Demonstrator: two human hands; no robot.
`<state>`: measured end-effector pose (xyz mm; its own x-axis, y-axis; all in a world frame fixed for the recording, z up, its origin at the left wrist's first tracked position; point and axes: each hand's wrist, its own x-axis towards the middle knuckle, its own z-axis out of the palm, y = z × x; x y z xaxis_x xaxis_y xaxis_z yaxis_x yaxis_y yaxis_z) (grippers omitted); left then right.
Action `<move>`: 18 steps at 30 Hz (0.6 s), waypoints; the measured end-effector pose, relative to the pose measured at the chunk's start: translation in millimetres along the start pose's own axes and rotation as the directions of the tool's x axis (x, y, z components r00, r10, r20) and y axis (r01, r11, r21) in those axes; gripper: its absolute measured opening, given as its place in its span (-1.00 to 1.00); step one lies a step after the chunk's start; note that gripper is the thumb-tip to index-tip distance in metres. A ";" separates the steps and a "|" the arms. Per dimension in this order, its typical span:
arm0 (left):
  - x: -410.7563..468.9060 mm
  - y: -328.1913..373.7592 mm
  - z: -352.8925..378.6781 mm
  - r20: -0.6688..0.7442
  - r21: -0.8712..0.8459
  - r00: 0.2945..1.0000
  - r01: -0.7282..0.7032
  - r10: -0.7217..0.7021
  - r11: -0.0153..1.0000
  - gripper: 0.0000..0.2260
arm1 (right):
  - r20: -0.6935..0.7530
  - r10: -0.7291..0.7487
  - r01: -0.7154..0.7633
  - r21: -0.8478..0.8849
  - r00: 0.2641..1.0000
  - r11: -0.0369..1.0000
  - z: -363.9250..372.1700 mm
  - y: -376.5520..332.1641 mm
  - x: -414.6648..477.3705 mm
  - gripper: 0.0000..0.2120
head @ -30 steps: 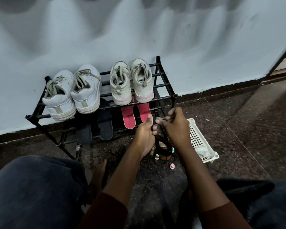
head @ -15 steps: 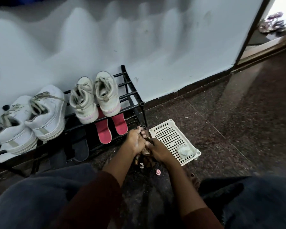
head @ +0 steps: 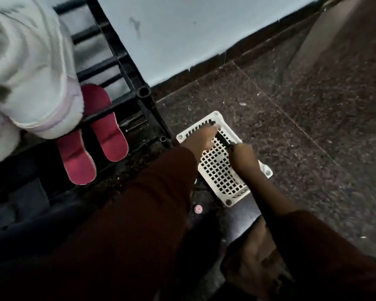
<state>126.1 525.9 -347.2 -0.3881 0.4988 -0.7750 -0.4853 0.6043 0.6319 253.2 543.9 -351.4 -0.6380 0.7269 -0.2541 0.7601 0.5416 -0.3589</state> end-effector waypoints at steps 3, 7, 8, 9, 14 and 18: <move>42.2 1.6 0.2 -0.100 0.188 0.990 -0.083 0.103 0.979 -0.70 | -0.016 0.014 -0.016 -0.107 1.000 0.994 15.0 5.1 25.4 -0.72; 83.5 -1.0 1.4 -0.154 0.436 0.959 -0.148 0.236 0.888 -0.74 | -0.025 0.037 -0.041 -0.191 0.999 0.981 30.2 8.6 43.9 -0.69; 91.9 -4.5 1.1 -0.173 0.490 0.947 -0.156 0.271 0.858 -0.76 | -0.015 0.032 -0.035 -0.217 0.999 0.976 33.3 9.1 44.7 -0.69; 94.2 -6.9 1.0 -0.182 0.533 0.937 -0.162 0.299 0.831 -0.78 | -0.010 0.028 -0.030 -0.237 1.000 0.971 36.0 11.0 44.6 -0.69; 94.0 -16.9 0.2 -0.124 0.738 0.888 -0.215 0.442 0.639 -0.77 | 0.006 0.097 -0.096 -0.129 0.995 0.987 53.9 26.6 42.0 -0.73; 72.1 -23.9 -12.2 -0.012 0.787 0.864 -0.303 0.504 0.537 -0.55 | -0.143 0.016 -0.030 -0.098 0.990 0.995 54.8 24.5 27.9 -0.74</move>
<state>100.2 539.9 -418.2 -0.5890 0.7279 -0.3511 0.4735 0.6629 0.5800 247.3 554.3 -416.5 -0.6016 0.7883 -0.1289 0.7875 0.5582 -0.2615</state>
